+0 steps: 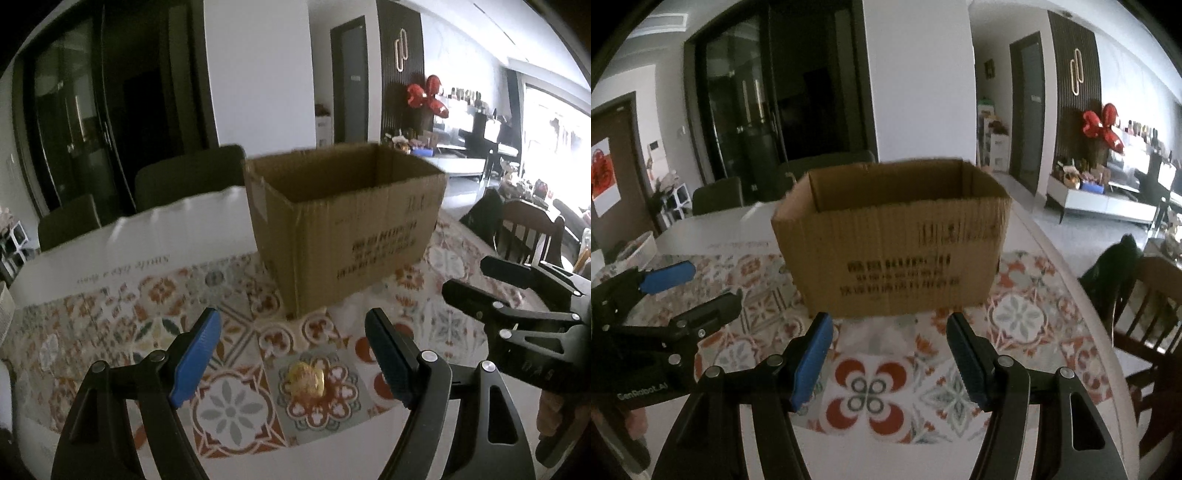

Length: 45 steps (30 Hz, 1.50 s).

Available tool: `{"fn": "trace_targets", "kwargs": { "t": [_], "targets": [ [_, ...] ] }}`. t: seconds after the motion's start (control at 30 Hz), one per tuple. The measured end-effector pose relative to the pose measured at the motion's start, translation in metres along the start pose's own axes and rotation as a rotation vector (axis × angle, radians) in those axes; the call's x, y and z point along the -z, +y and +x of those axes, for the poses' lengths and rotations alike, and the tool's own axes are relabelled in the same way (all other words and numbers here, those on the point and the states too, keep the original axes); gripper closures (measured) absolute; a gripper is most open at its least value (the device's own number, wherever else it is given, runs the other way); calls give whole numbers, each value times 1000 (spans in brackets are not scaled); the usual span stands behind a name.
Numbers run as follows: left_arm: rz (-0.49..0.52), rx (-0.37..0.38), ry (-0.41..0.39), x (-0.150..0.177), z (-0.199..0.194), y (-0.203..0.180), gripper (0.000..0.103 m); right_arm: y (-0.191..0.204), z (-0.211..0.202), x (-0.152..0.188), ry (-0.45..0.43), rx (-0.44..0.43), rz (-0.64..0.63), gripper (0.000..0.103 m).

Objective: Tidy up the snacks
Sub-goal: 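Move the left tool from the box to the yellow-wrapped candy, then grasp the yellow-wrapped candy with the left tool, then carry the yellow candy over the box and open the left tool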

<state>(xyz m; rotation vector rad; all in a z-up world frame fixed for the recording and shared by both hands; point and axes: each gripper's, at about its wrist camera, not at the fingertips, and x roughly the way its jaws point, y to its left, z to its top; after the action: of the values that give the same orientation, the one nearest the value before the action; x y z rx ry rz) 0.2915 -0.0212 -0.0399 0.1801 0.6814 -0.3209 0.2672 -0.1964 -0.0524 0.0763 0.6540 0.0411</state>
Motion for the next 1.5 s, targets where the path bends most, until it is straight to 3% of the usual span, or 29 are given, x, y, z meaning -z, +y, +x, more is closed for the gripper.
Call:
{"fn": "trace_targets", "kwargs": {
  "t": [0.33, 0.8, 1.17, 1.5],
  "targets": [
    [-34, 30, 124, 33, 32, 0, 29, 2, 23, 29, 83, -14, 26, 38],
    [-116, 85, 261, 53, 80, 10, 50, 13, 59, 50, 190, -43, 31, 38],
    [-157, 112, 289, 55, 96, 13, 69, 17, 78, 51, 226, -65, 62, 38],
    [-163, 121, 267, 52, 88, 12, 69, 21, 78, 49, 221, -77, 62, 38]
  ]
}}
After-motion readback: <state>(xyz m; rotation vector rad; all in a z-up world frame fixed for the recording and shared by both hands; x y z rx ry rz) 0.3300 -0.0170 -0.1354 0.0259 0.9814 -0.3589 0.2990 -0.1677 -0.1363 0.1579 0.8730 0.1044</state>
